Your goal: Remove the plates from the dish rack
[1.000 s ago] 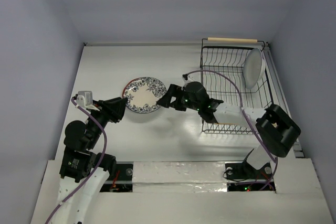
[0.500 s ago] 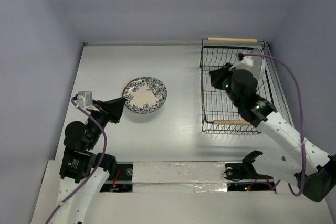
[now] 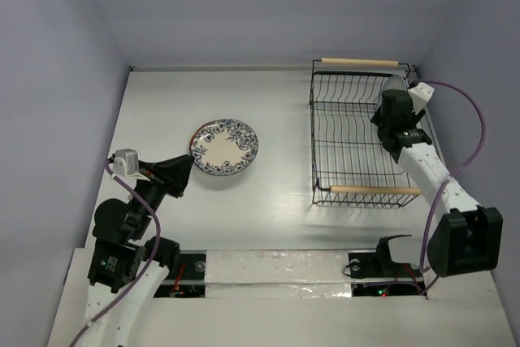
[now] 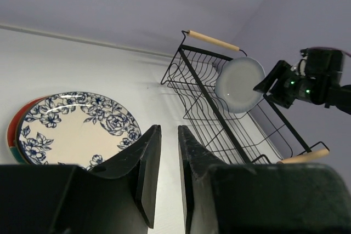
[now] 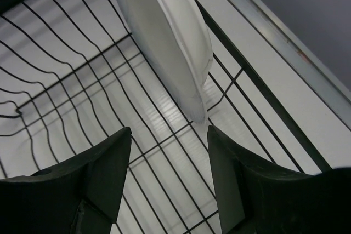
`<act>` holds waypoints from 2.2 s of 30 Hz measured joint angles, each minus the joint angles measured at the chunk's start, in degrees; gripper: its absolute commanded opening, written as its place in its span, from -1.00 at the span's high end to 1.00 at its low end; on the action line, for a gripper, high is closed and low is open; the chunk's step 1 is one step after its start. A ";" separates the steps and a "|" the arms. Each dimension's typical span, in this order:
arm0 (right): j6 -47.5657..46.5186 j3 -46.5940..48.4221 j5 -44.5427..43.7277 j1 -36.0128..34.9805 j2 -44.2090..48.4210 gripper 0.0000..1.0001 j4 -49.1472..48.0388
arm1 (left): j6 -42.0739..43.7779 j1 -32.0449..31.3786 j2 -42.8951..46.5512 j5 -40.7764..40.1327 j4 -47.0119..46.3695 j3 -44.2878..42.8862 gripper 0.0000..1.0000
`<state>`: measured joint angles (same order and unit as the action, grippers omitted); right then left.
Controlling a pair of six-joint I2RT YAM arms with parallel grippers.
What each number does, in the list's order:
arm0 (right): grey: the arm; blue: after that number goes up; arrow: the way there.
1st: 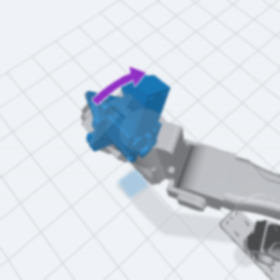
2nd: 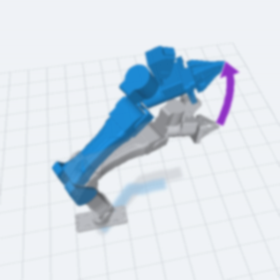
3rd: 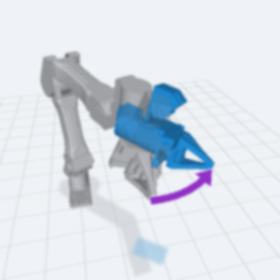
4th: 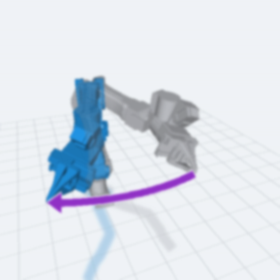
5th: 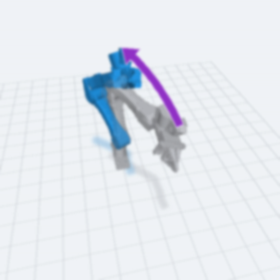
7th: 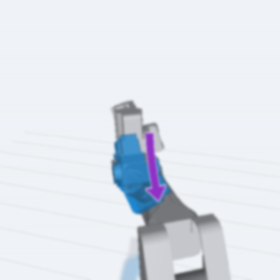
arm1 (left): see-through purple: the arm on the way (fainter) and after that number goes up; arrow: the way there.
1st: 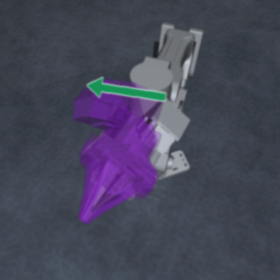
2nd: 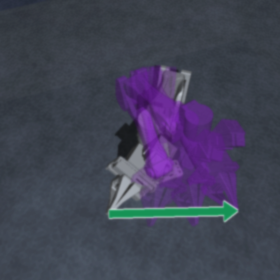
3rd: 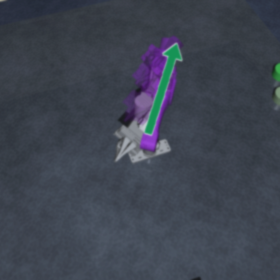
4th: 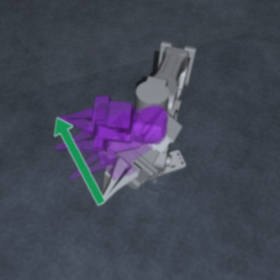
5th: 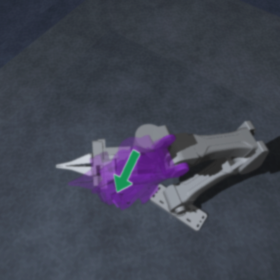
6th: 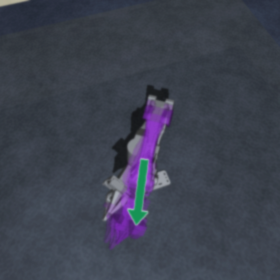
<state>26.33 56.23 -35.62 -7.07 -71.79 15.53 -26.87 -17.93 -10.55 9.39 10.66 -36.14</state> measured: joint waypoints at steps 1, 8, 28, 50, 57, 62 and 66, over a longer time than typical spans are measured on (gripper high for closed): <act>-0.20 0.28 0.02 0.35 -1.09 -0.23 0.39 | 0.00 -0.26 0.33 -0.13 0.00 0.00 0.63; -1.49 2.62 -0.83 2.60 -8.02 -0.17 1.18 | 0.02 -1.77 1.75 -0.98 0.39 0.00 0.50; -5.79 9.25 -4.02 5.92 -15.61 0.10 2.05 | 0.00 -2.97 2.12 -1.55 0.42 0.00 0.46; -10.56 10.47 -4.72 2.38 -5.95 1.00 9.27 | 0.00 -2.97 1.22 -1.64 0.39 0.00 0.45; -11.02 10.47 -0.68 -2.75 4.76 1.00 11.50 | 0.00 -2.95 0.83 -1.64 0.39 0.00 0.45; -5.27 10.21 14.58 -4.87 14.47 1.00 8.81 | 0.00 -2.19 0.35 -1.46 0.39 0.00 0.41; 1.70 9.44 25.94 -11.52 13.70 1.00 -0.15 | 0.00 -1.27 -0.33 -1.46 0.37 0.00 0.34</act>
<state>28.03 65.67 -9.67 -18.59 -58.08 15.38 -26.87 -19.20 -10.87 7.92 11.03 -36.14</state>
